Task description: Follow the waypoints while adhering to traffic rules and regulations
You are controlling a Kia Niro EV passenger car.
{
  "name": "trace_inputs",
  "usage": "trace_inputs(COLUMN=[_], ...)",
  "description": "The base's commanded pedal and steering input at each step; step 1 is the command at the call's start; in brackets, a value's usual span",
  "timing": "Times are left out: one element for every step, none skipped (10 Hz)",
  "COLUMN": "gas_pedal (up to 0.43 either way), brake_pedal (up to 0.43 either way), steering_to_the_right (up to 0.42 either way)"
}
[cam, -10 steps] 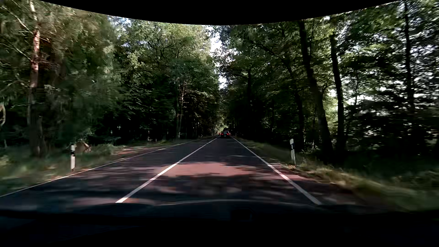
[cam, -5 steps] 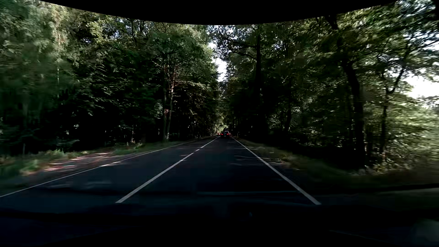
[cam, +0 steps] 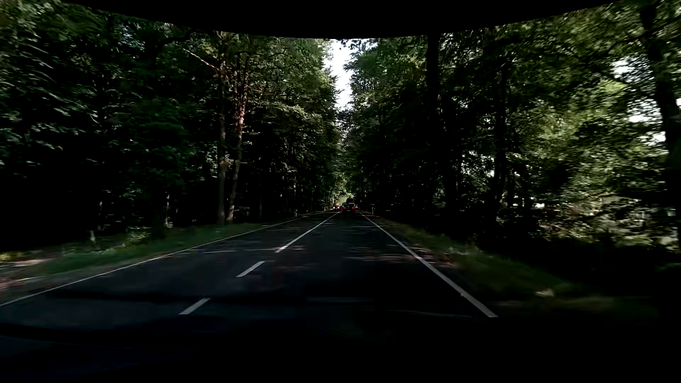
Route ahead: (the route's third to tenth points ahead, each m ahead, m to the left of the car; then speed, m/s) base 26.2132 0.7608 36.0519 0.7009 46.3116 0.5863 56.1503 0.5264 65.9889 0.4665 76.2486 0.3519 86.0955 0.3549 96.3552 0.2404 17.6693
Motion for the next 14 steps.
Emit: trace_inputs(gas_pedal=[0.189, 0.189, 0.189, 0.177, 0.177, 0.177, 0.177, 0.177, 0.177, 0.177, 0.177, 0.177, 0.177, 0.169], brake_pedal=[0.0, 0.0, 0.0, 0.0, 0.0, 0.0, 0.0, 0.0, 0.0, 0.0, 0.0, 0.0, 0.0, 0.0], steering_to_the_right=[-0.002, -0.002, -0.002, -0.002, -0.002, -0.002, -0.002, -0.002, -0.002, -0.002, -0.002, -0.002, -0.002, -0.002])
